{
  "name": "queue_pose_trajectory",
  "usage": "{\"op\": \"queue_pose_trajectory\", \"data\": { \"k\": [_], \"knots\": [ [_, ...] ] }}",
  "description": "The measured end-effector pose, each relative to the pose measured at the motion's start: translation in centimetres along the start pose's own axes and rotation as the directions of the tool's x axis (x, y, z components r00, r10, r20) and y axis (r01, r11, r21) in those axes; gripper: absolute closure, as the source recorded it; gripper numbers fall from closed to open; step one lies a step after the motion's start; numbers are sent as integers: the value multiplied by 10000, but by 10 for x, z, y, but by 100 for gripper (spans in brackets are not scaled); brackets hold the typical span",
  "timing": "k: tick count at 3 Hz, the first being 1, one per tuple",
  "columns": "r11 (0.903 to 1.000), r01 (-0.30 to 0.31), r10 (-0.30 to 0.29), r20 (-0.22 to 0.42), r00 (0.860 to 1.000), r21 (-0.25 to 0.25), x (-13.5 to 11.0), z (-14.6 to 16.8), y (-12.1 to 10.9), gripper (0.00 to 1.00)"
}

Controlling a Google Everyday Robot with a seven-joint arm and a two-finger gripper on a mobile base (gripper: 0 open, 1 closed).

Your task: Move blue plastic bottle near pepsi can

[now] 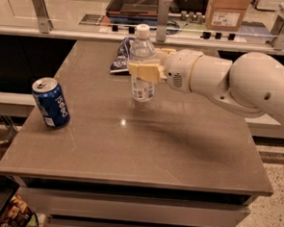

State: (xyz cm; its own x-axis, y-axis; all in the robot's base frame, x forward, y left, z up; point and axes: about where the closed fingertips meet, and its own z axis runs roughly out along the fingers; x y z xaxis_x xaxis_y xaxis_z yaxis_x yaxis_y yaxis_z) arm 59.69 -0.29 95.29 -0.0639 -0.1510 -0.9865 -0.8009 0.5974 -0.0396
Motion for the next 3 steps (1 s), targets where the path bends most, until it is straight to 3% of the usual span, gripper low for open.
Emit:
{"op": "queue_pose_trajectory", "data": {
  "k": [2, 3],
  "knots": [
    [9887, -712, 708, -75, 9975, -1322, 6, 22, 36, 100],
    [9852, -791, 783, -109, 9969, -1518, 13, 34, 58, 100]
  ]
}}
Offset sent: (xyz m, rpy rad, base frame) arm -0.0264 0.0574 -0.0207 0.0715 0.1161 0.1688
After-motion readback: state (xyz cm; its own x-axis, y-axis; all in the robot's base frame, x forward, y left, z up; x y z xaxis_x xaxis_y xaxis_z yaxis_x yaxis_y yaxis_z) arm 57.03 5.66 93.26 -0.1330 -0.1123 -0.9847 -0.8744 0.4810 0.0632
